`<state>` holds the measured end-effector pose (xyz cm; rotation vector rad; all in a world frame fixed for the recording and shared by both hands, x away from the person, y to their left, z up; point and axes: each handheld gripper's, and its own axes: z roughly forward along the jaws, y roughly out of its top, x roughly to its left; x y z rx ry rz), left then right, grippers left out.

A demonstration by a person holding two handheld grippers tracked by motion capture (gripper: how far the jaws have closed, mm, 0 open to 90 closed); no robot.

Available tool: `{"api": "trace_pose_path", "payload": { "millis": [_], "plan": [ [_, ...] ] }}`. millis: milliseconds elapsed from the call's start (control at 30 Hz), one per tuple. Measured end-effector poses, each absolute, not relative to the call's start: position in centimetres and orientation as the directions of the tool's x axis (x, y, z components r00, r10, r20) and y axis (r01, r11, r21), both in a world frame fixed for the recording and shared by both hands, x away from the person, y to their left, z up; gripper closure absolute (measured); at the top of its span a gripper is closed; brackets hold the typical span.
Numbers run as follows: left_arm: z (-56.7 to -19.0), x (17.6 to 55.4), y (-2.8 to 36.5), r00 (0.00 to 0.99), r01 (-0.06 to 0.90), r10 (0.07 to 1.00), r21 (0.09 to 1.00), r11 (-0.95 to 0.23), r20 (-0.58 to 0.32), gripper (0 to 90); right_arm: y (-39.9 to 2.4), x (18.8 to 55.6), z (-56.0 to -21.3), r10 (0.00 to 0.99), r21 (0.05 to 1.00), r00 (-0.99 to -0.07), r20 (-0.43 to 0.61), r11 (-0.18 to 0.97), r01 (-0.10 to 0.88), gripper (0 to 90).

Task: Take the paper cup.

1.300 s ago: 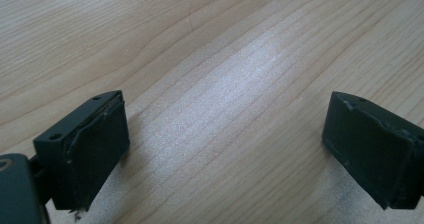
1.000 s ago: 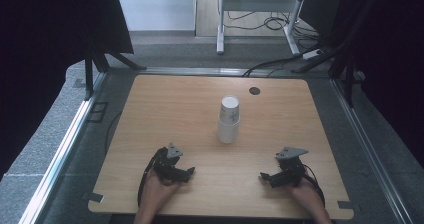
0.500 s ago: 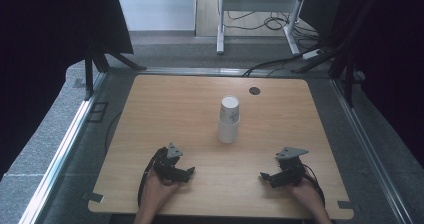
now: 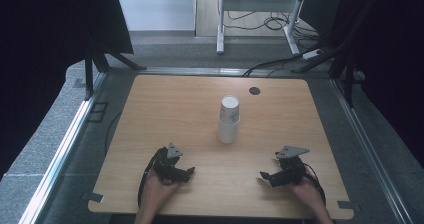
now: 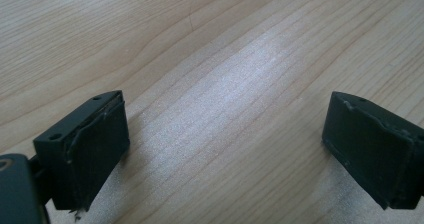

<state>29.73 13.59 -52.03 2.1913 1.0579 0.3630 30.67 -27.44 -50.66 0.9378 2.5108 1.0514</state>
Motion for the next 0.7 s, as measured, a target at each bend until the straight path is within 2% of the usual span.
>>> {"api": "trace_pose_path", "payload": {
  "millis": [700],
  "plan": [
    [-52.0, 29.7, 13.6, 0.633, 0.588, 0.774, 0.674, -0.448, -0.037, 4.4, -26.7, 31.9, -47.3, 0.601, 0.733, -0.799, -0.017, 0.551, 0.398, 0.0]
  ]
}}
